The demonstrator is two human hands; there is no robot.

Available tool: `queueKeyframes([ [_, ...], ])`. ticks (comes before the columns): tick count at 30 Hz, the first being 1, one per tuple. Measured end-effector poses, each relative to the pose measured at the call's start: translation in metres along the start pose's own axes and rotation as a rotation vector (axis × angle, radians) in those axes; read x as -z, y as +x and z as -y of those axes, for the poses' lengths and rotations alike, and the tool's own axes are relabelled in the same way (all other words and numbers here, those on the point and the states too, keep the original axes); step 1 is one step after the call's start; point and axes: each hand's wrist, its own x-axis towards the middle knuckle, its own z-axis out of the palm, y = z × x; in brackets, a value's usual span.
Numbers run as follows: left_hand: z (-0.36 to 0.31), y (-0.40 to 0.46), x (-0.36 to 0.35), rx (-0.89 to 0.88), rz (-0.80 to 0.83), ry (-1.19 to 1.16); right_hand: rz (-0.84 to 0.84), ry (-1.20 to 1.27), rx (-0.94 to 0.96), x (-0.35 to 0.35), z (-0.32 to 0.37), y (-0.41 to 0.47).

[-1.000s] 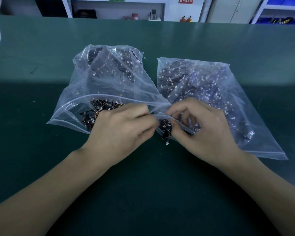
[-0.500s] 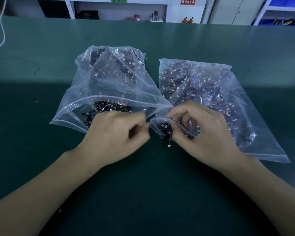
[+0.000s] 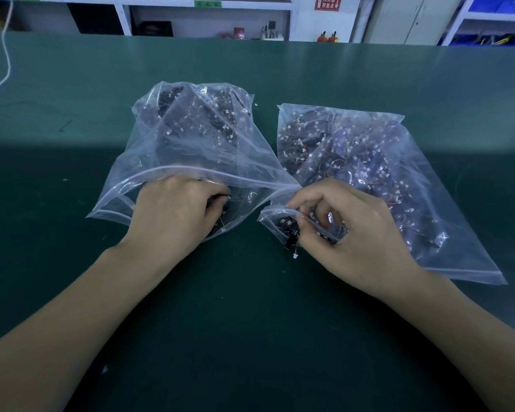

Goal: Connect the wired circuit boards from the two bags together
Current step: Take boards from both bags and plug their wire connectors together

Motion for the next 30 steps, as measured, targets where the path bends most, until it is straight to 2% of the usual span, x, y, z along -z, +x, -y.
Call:
queueKeyframes([
  [7,-0.001,0.002,0.0,-0.018,-0.005,-0.048,0.019,0.002,-0.009,-0.001,-0.002,0.0],
  [11,0.0,-0.001,0.003,-0.067,-0.063,-0.108,0.022,0.001,-0.007,-0.002,-0.003,-0.001],
  [19,-0.01,-0.007,0.007,-0.261,-0.176,-0.26,0.037,-0.016,-0.035,-0.002,-0.003,-0.002],
  [23,-0.018,-0.009,0.01,-0.251,-0.249,-0.43,0.069,-0.002,-0.056,-0.002,-0.001,-0.002],
  [30,-0.035,-0.015,0.014,-0.195,-0.232,-0.657,0.084,0.01,-0.005,0.0,0.001,-0.002],
])
